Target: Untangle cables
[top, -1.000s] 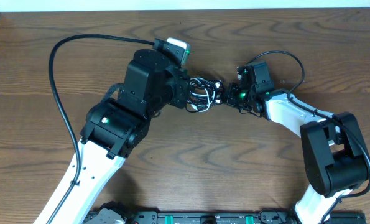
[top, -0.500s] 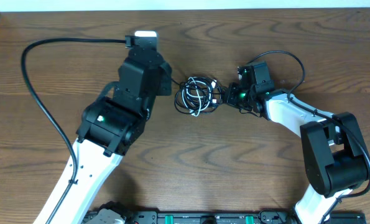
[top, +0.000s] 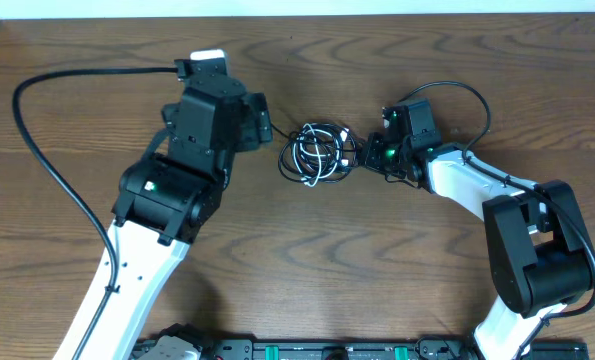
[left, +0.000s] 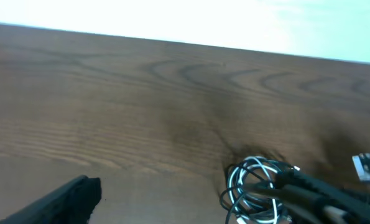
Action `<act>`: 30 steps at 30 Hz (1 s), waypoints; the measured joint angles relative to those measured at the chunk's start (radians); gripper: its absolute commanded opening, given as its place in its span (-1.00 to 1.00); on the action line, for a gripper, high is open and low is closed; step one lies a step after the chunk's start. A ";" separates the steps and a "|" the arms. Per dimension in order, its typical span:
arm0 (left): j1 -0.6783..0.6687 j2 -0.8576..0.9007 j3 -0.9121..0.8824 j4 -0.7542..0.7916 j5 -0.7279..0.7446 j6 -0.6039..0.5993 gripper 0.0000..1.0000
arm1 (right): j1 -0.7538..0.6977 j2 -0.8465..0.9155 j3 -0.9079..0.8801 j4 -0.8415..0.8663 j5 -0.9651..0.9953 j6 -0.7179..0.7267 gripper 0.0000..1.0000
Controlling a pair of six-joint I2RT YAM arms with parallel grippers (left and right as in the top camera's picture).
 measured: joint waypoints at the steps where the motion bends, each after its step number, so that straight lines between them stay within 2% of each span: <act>1: 0.010 0.000 0.000 -0.002 0.000 -0.008 0.97 | 0.000 0.000 0.000 0.000 0.000 0.000 -0.98; 10: 0.140 0.000 0.000 -0.045 0.006 -0.162 0.96 | 0.000 0.000 0.000 0.000 0.001 0.000 -0.98; 15: 0.236 0.000 0.000 -0.048 0.055 -0.206 0.96 | 0.000 0.000 0.000 0.000 0.002 0.000 -0.98; 22: 0.383 0.000 0.000 -0.069 0.238 -0.220 0.96 | 0.000 0.000 0.000 0.000 0.003 0.000 -0.98; 28: 0.396 0.039 0.001 -0.081 0.453 -0.164 0.96 | 0.000 0.000 0.001 0.011 0.002 -0.019 -0.98; 30: 0.396 0.080 0.001 -0.090 0.513 -0.150 0.96 | 0.000 0.000 0.013 -0.038 0.002 -0.042 -0.98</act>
